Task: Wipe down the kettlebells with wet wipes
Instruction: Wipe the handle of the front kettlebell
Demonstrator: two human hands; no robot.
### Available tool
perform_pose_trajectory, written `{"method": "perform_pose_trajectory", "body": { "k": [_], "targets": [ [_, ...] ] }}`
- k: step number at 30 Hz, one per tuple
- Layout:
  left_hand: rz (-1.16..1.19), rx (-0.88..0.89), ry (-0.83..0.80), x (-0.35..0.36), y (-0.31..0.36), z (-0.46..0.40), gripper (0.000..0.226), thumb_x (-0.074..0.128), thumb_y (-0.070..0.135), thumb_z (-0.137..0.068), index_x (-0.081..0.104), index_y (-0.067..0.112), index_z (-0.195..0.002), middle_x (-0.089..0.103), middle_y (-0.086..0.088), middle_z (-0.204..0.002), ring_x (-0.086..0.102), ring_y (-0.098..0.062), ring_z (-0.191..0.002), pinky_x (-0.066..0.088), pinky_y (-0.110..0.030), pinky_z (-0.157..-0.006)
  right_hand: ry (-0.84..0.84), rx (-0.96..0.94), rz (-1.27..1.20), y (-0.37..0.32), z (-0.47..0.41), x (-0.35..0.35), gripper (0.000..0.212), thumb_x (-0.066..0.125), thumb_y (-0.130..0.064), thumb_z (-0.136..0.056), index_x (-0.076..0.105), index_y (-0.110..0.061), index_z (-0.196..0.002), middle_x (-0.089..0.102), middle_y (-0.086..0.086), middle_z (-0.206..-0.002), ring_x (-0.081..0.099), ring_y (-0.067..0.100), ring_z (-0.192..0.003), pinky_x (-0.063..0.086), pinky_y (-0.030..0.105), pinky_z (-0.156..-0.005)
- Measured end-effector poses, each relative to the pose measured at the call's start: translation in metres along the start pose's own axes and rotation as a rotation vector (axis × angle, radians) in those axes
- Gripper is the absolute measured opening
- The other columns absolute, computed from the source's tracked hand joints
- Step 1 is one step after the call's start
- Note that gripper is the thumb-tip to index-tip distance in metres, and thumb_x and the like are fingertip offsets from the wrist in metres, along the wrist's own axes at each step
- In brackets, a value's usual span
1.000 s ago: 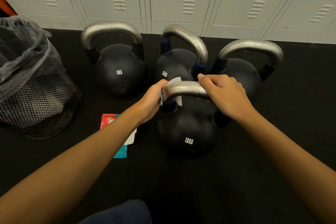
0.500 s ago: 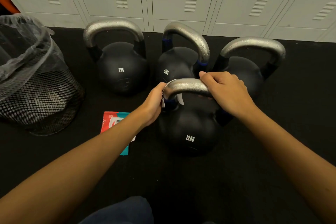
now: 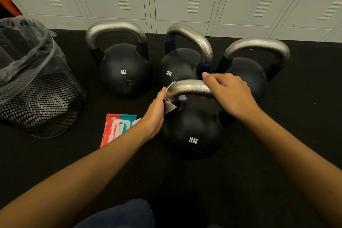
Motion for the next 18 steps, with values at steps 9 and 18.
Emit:
{"method": "perform_pose_trajectory", "body": {
  "k": [9,18],
  "targets": [
    [-0.242,0.385,-0.061,0.017,0.032,0.031,0.038,0.036,0.04,-0.101,0.054,0.028,-0.131,0.058,0.007,-0.127,0.051,-0.004,-0.117,0.037,-0.017,-0.098,-0.042,0.021,-0.034,0.001,-0.001,-0.002,0.051,0.034,-0.056,-0.099,0.069,-0.019,-0.093,0.068,0.002,-0.086,0.059,0.024,-0.087,0.041,0.038,-0.078],
    [-0.513,0.401,-0.073,-0.005,0.011,0.031,0.042,0.021,0.046,-0.101,0.036,0.039,-0.14,0.049,0.013,-0.133,0.045,0.009,-0.115,0.03,-0.003,-0.094,0.029,0.209,-0.677,0.023,-0.013,-0.027,0.044,0.041,-0.04,-0.104,0.072,-0.016,-0.083,0.07,0.002,-0.078,0.064,0.009,-0.072,0.049,0.02,-0.064]
  ]
}}
Point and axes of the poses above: each hand's wrist, its own z-axis away from the middle knuckle, its own x-axis out of the palm, y = z × x, the point moved 2 cm from there along -z, towards the middle knuckle
